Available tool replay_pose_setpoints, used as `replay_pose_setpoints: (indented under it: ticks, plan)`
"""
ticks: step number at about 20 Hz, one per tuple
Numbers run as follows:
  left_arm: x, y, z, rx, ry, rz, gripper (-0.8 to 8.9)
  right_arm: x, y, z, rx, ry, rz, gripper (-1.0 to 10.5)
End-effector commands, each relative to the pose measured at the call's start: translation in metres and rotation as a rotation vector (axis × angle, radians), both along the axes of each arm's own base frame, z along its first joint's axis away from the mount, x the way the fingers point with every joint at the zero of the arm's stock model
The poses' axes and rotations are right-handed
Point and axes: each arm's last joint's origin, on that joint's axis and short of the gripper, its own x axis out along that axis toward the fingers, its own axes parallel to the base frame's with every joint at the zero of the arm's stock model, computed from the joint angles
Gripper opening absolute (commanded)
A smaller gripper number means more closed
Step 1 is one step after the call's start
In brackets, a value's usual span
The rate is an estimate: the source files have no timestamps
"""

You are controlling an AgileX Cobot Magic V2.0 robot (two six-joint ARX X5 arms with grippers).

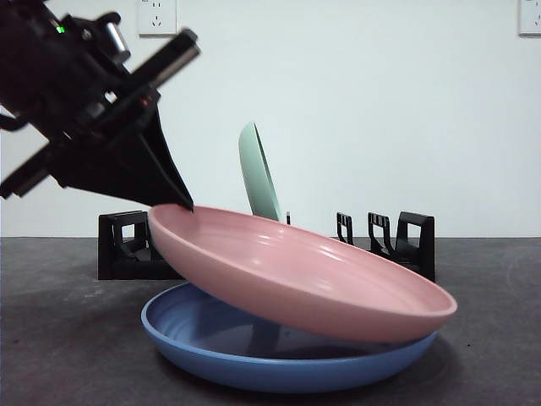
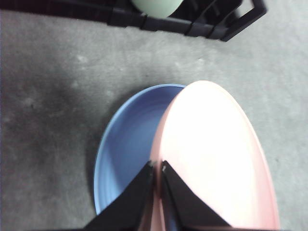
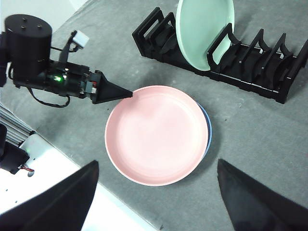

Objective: Place the plate

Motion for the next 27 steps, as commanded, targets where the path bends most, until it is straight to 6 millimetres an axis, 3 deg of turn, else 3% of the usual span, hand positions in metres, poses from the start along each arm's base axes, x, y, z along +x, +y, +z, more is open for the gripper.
replay_pose_setpoints:
  ticks: [1,9,10,14,15,21,27]
  plan:
    - [0.005,-0.004,-0.005,-0.006,0.006,0.013,0.09,-0.001,0.0,0.005,0.019,-0.007,-0.005,3.9]
    - [0.008,-0.002,-0.007,0.01,0.003,0.031,0.14,-0.001,0.0,0.005,0.024,-0.002,-0.01,3.9]
    - [0.008,-0.002,-0.007,0.011,0.006,0.03,0.75,-0.001,0.0,0.005,0.024,-0.002,-0.01,3.9]
    - [0.008,-0.003,-0.002,-0.028,0.012,0.001,4.99,-0.001,-0.001,0.005,0.022,-0.005,-0.015,3.9]
    - [0.008,-0.003,0.002,-0.038,0.002,-0.003,5.36,-0.001,-0.001,0.005,0.022,-0.004,-0.015,3.9]
    - [-0.002,0.004,0.053,-0.028,-0.076,-0.045,5.39,-0.001,-0.001,0.005,0.012,-0.013,-0.029,3.9]
    - [-0.033,0.028,0.116,0.097,-0.143,-0.154,5.36,0.002,0.0,0.01,0.025,-0.074,-0.025,3.9]
